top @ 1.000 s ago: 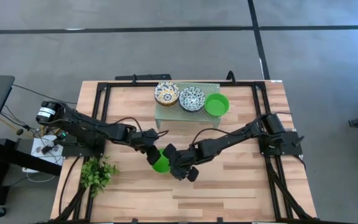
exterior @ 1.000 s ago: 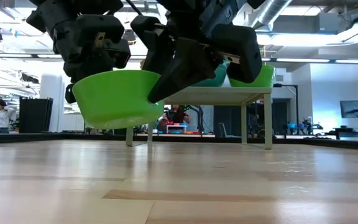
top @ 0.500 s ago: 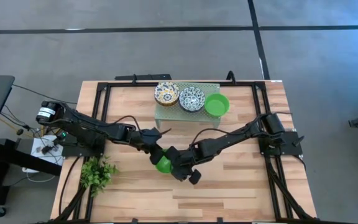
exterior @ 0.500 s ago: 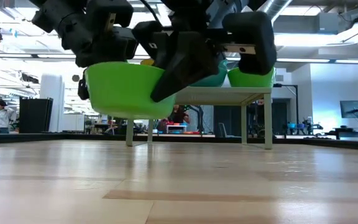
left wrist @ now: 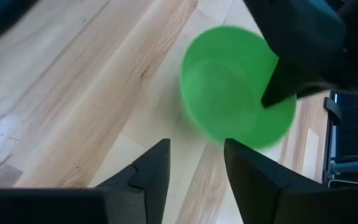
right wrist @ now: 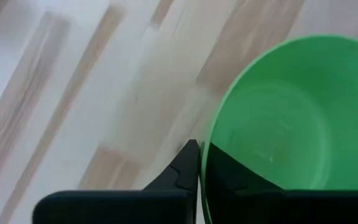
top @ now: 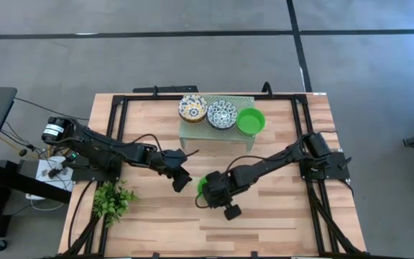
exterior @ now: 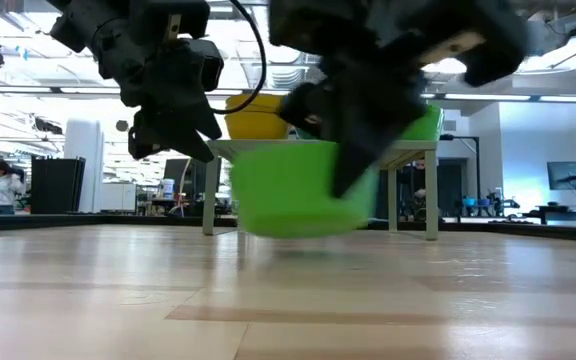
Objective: Pick & Place Mini bowls
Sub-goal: Stack the green bowl on the stacked green bowls on the shelf, then return to Home Position
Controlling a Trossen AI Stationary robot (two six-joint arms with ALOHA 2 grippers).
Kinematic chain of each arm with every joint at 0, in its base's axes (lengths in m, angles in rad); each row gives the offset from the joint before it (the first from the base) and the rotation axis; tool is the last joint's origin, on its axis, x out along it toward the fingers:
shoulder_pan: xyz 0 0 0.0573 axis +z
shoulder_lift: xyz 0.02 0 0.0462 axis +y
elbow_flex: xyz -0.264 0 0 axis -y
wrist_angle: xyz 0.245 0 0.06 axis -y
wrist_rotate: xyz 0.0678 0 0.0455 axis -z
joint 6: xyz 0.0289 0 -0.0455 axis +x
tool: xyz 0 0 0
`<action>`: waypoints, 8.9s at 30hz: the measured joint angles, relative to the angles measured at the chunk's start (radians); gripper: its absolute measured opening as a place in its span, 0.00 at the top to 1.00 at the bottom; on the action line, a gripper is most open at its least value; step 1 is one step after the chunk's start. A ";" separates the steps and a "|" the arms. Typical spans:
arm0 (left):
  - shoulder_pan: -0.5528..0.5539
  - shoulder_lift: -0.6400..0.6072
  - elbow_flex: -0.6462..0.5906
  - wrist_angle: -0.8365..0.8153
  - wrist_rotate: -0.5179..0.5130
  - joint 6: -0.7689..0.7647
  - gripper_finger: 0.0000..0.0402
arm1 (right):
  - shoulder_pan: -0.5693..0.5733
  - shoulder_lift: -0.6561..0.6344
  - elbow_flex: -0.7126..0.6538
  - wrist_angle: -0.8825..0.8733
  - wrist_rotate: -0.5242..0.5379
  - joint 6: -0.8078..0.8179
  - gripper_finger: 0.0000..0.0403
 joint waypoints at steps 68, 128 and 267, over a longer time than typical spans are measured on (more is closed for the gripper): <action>0.001 0.000 -0.003 0.043 -0.034 0.036 0.64 | -0.462 -0.577 -0.119 -0.495 0.289 0.080 0.98; -0.040 -0.312 -0.003 0.033 -0.080 0.399 0.87 | -0.242 -0.873 -0.102 -0.397 0.192 0.047 0.99; -0.043 -1.254 -0.708 0.199 -0.131 0.862 0.96 | -0.173 -2.008 -1.467 0.667 0.154 0.053 1.00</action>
